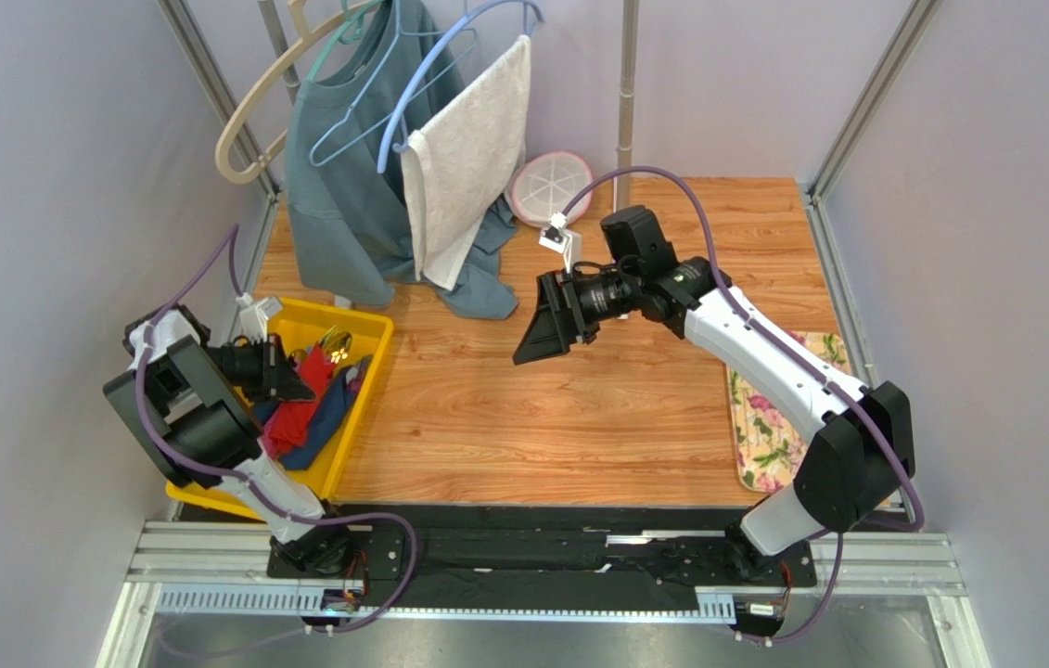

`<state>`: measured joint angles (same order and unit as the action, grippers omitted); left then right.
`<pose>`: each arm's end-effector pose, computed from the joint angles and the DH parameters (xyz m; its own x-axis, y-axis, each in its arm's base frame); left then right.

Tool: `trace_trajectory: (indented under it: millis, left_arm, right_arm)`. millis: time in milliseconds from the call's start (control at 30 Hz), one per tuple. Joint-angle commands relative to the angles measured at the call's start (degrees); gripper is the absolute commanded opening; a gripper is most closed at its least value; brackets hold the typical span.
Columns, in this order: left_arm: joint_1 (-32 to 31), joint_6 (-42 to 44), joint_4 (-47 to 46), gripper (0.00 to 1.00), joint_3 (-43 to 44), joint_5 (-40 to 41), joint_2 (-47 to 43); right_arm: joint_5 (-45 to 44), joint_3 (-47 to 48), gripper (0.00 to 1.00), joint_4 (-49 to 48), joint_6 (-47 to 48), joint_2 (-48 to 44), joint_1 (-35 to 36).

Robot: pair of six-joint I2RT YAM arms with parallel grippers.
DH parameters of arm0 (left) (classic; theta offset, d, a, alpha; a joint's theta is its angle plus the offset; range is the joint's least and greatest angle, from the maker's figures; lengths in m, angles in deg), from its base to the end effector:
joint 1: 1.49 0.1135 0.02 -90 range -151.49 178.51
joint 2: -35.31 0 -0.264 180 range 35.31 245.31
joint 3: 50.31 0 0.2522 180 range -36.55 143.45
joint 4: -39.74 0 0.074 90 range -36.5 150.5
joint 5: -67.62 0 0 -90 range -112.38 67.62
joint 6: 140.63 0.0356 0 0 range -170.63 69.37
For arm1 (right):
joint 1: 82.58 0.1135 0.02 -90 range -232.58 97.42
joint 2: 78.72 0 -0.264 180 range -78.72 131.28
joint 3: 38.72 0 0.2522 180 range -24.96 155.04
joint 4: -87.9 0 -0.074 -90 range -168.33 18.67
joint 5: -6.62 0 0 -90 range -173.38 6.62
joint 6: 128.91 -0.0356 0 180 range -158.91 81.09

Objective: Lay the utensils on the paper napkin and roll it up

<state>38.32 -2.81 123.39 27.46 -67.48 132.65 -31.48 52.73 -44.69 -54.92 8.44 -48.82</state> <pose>0.2225 0.1527 0.1944 -0.9292 -0.0935 -0.3574 0.1672 0.7563 -0.6325 0.2575 0.2058 0.3304 -0.7725 -0.3117 -0.5533 -0.6319 0.2910 0.7183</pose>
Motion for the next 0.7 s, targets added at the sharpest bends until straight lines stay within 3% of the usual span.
trace_trajectory:
  millis: [0,667]
  left_arm:
    - [0.97,-0.35,-2.56,0.0,0.24,0.27,1.62]
    - [1.06,-5.45,-10.3,0.0,-3.01,4.41,5.67]
  right_arm:
    - [2.15,-0.35,0.8,-0.86,0.63,0.73,-0.97]
    - [3.91,-0.26,0.79,-0.87,0.45,2.93,-1.94]
